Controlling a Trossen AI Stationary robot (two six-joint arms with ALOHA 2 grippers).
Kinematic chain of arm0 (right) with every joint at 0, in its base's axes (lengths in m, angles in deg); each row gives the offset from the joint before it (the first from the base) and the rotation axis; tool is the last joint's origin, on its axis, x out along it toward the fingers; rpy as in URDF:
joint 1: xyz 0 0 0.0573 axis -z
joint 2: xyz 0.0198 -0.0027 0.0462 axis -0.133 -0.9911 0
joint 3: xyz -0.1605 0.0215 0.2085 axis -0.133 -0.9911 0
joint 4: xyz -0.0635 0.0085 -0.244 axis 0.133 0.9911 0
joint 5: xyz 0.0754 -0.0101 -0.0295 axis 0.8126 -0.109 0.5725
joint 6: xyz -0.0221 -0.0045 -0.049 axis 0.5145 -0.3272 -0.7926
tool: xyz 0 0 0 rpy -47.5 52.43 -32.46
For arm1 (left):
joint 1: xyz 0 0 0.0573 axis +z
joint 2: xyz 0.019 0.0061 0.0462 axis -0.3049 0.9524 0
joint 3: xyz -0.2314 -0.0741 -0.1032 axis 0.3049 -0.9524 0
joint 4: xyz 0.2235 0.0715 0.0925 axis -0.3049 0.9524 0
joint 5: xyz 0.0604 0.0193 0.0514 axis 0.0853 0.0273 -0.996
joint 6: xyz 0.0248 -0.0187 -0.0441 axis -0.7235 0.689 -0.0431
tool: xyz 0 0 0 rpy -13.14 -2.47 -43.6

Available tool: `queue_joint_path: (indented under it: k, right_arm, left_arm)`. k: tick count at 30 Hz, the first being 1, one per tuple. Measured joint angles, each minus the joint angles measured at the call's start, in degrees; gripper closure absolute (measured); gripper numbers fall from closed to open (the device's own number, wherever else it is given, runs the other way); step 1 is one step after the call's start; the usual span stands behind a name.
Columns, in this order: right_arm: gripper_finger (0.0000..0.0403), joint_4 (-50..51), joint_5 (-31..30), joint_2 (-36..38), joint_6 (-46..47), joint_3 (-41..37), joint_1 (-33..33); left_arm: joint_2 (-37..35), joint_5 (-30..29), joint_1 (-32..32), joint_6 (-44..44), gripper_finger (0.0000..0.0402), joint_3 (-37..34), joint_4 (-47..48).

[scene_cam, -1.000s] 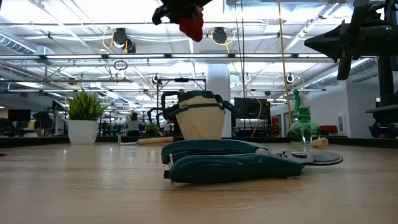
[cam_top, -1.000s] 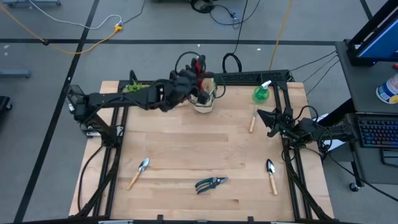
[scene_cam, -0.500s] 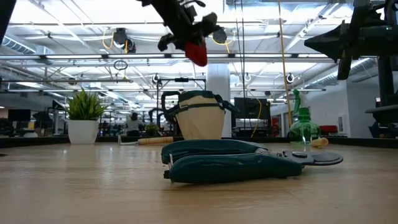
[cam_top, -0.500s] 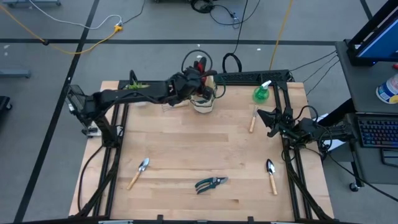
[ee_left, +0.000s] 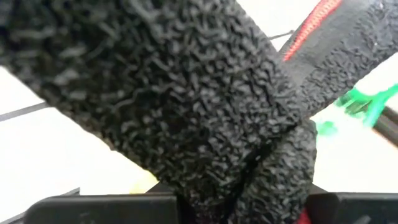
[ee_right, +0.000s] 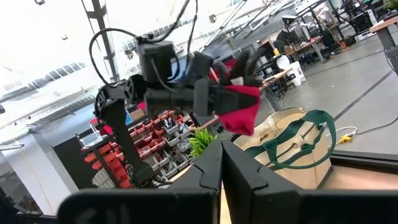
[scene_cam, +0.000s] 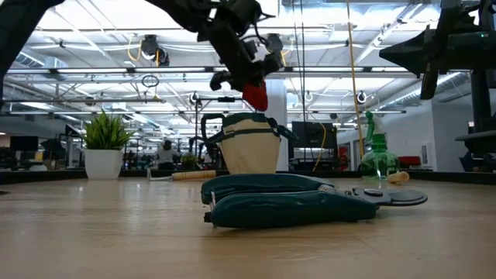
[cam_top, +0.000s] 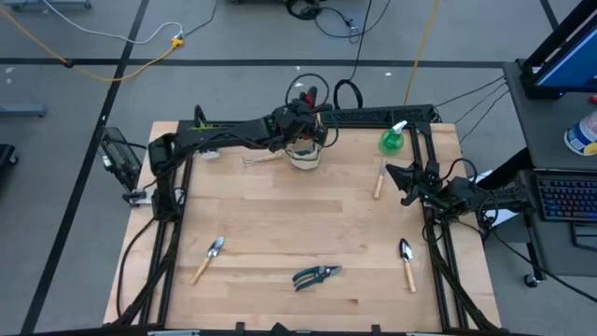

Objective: Pick & Place Garden tools in Gardening bag
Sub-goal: Put the black gloves into the green gardening bag

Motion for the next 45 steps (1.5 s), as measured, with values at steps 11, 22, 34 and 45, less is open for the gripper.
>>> queue_joint_path:
  k: [11,22,34,45]
  right_arm:
    - [0.0403,0.0,0.0,0.0,0.0,0.0,0.0]
    - [0.0403,0.0,0.0,0.0,0.0,0.0,0.0]
    - [0.0403,-0.1,0.0,0.0,0.0,0.0,0.0]
    - [0.0403,0.0,0.0,0.0,0.0,0.0,0.0]
  left_arm:
    - [3.3,-0.4,1.9,3.4,0.033,2.3,7.2]
    - [5.1,0.1,0.4,7.4,0.033,2.3,10.3]
    - [5.0,1.9,0.5,7.3,0.0326,2.3,10.4]
    - [5.0,2.9,0.5,7.0,0.0204,2.3,11.9]
